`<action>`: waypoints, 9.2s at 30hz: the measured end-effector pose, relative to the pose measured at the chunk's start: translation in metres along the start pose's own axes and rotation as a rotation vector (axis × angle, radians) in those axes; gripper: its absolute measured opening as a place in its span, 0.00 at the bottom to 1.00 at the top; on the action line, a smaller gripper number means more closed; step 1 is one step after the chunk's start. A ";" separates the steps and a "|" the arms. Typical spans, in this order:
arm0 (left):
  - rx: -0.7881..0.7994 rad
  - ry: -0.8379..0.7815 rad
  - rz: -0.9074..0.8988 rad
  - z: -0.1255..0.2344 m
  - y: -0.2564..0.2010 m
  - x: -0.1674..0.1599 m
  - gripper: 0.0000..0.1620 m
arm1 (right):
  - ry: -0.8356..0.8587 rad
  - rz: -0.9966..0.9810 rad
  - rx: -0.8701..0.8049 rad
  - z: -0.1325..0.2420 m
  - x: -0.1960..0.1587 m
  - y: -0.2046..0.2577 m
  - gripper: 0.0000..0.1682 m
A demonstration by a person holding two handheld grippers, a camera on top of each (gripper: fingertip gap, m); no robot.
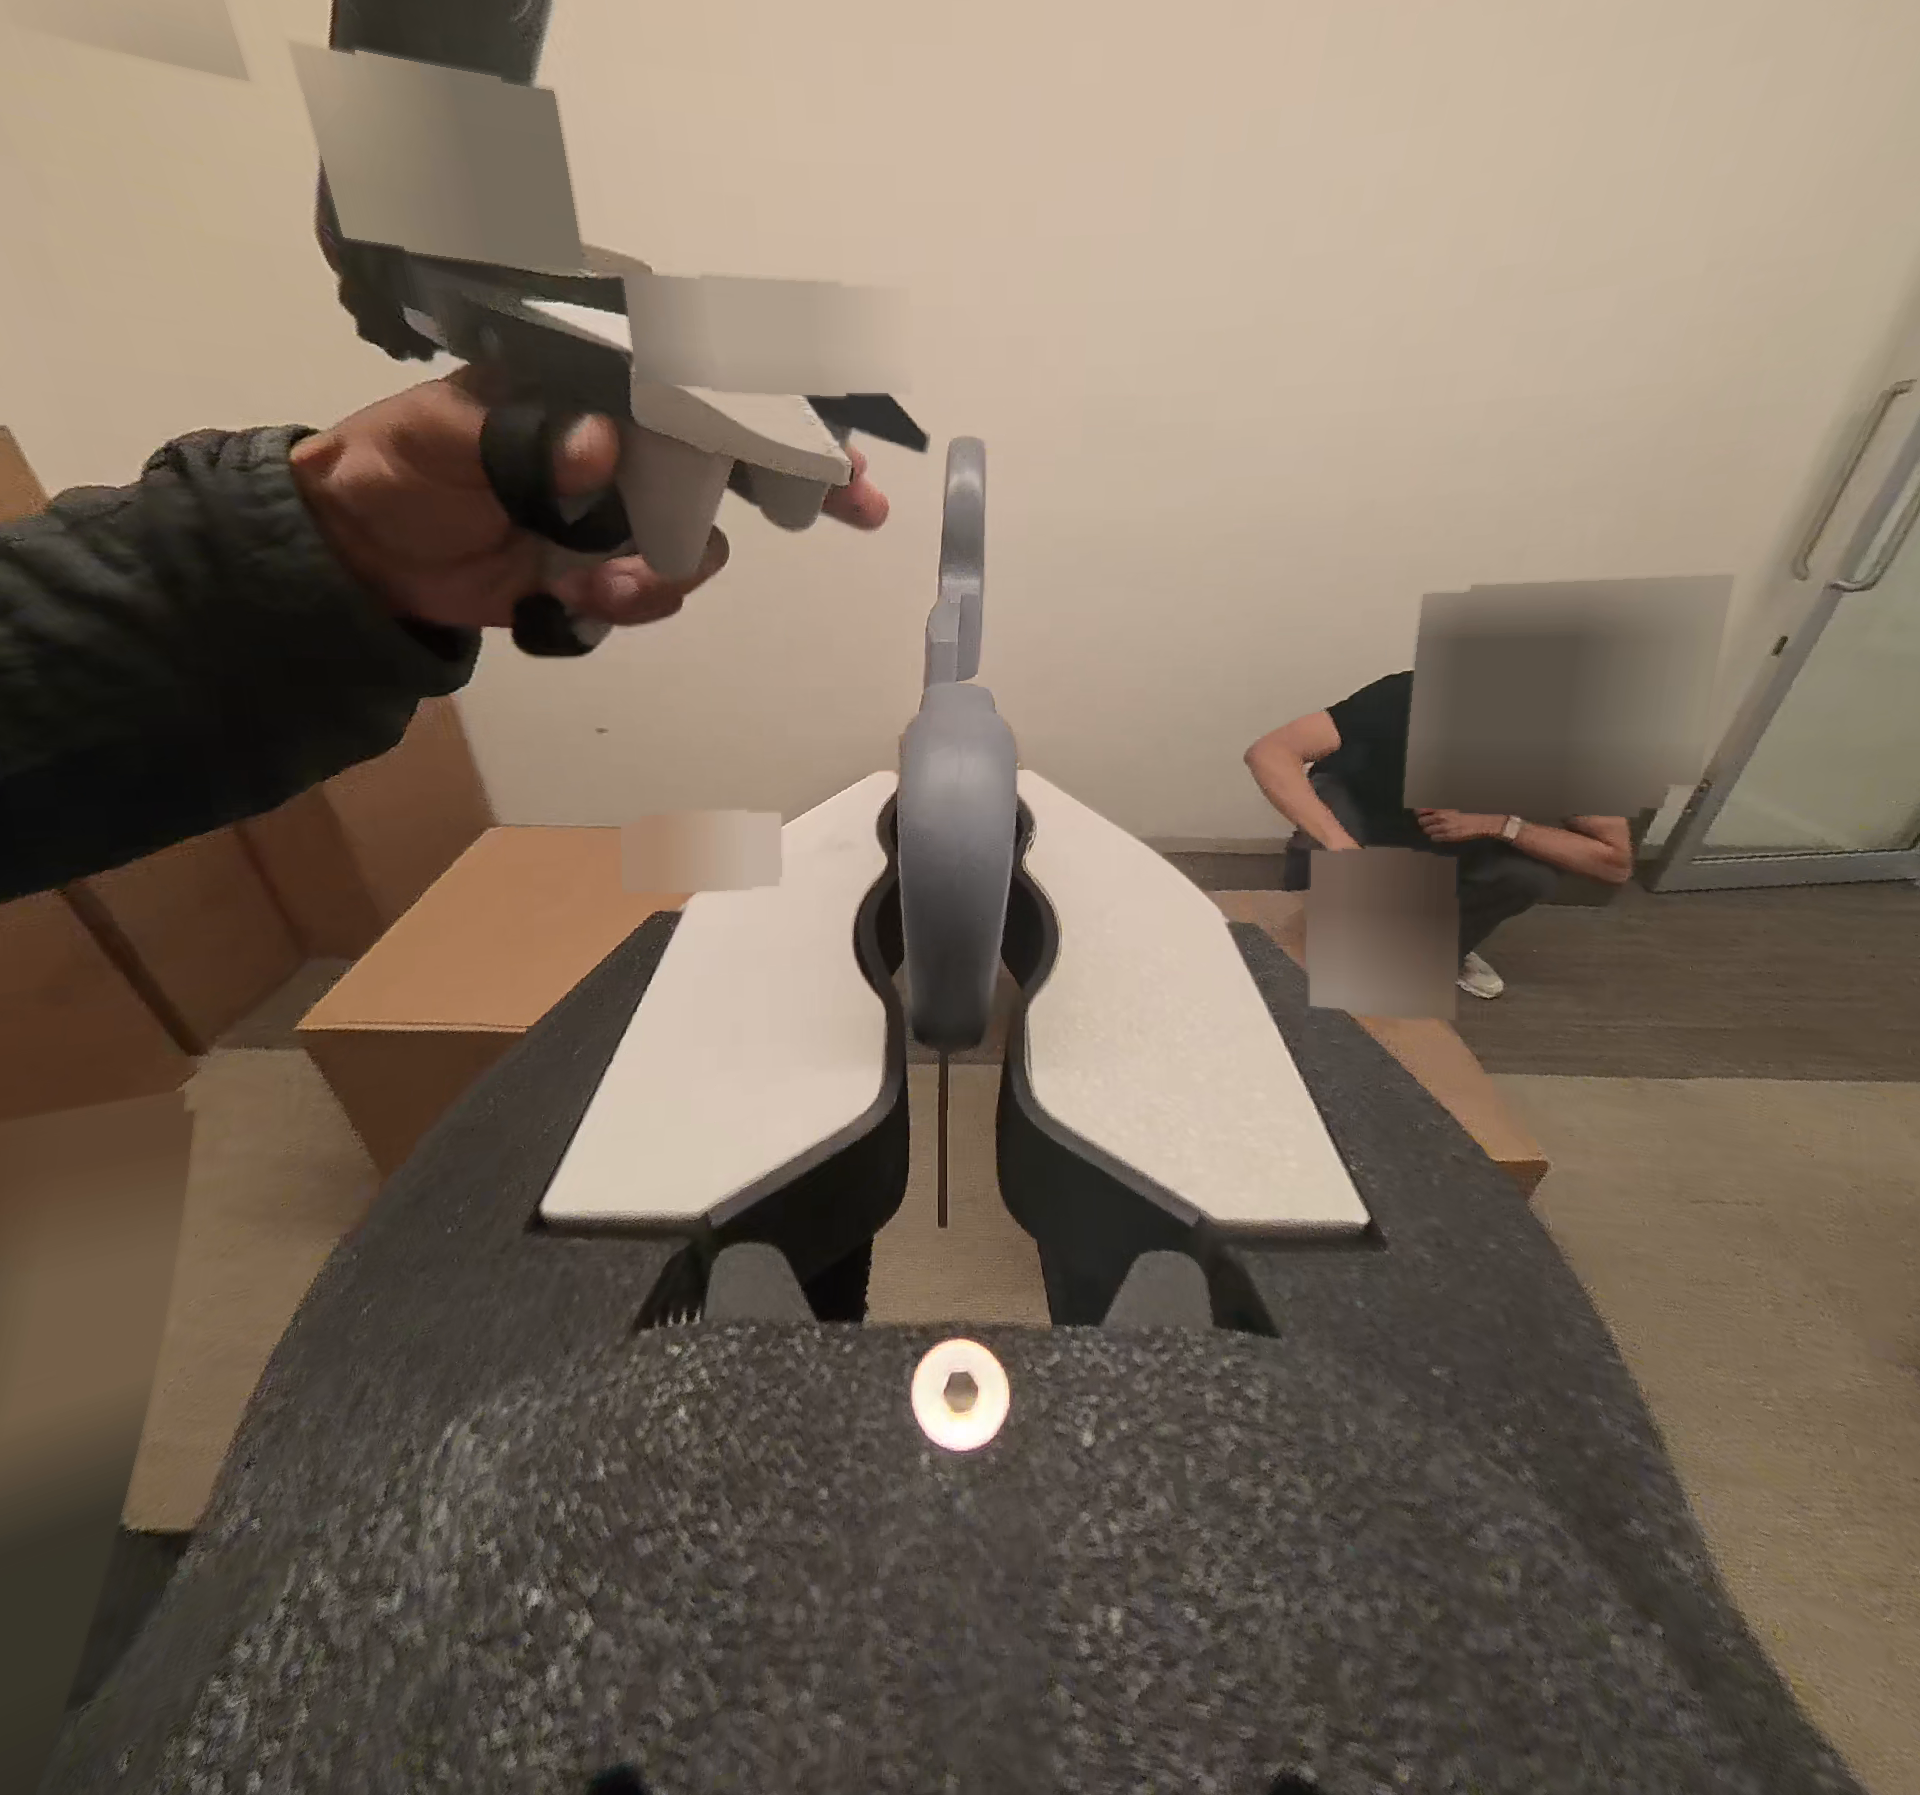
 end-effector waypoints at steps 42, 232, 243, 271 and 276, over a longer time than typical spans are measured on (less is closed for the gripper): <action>-0.586 0.763 -0.781 -0.046 -0.067 -0.090 0.10 | 0.472 0.077 0.324 -0.028 -0.041 0.030 0.02; 0.204 0.521 0.313 0.683 0.679 -0.980 0.00 | 0.689 0.056 0.018 -1.118 -0.630 0.654 0.00; 0.237 0.488 0.276 0.680 0.685 -0.992 0.00 | 0.702 0.061 0.028 -1.116 -0.631 0.653 0.00; 0.248 0.444 0.247 0.672 0.665 -0.994 0.00 | 0.734 0.048 0.042 -1.094 -0.635 0.652 0.00; 0.240 0.437 0.244 0.669 0.654 -0.992 0.00 | 0.742 0.052 0.049 -1.082 -0.634 0.653 0.00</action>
Point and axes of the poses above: each gripper's, where its closed fingertips meet, z back along the fingers, x out of its top, y = z × x across the jaws, the point moved 6 cm from there along z, back along the fingers, and after that the axes turned 1 degree about y, right-handed, at the moved point
